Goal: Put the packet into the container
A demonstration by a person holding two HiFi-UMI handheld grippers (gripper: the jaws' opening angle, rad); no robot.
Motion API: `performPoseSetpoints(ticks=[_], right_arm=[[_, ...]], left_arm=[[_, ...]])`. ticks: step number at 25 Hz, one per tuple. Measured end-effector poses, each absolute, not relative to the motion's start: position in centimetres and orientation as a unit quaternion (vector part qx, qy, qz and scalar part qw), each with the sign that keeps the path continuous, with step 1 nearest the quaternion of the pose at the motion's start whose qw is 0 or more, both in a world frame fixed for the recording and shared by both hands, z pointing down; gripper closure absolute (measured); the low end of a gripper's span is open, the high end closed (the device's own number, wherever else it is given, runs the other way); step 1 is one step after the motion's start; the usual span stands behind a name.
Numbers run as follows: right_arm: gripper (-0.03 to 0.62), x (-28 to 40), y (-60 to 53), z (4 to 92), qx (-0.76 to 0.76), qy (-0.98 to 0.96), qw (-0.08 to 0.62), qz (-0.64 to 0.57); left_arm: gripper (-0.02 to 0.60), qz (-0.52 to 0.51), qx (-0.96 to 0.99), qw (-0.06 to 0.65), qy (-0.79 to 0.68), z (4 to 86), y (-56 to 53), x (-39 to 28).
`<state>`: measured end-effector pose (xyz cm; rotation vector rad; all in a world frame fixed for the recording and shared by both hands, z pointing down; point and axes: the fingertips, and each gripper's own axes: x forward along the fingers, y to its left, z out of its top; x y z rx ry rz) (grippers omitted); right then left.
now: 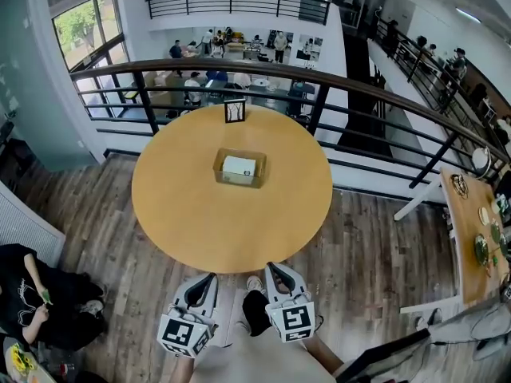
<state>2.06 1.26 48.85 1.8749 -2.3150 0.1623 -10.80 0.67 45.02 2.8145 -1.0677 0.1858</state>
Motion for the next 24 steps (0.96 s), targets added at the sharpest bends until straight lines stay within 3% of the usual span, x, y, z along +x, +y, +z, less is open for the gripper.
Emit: performPoseSetpoints(ticks=[14,24], right_arm=[[0.591,3.0,2.1,48.1,0.643,-0.762,0.064,0.04],[0.591,2.0,1.4,48.1,0.626,-0.772,0.107,-0.021]], left_arm=[[0.577,0.06,0.937,0.056,-0.339,45.5,1.6,-9.8],[0.575,0.054,0.934,0.056,-0.349,45.4,1.3,-10.5]])
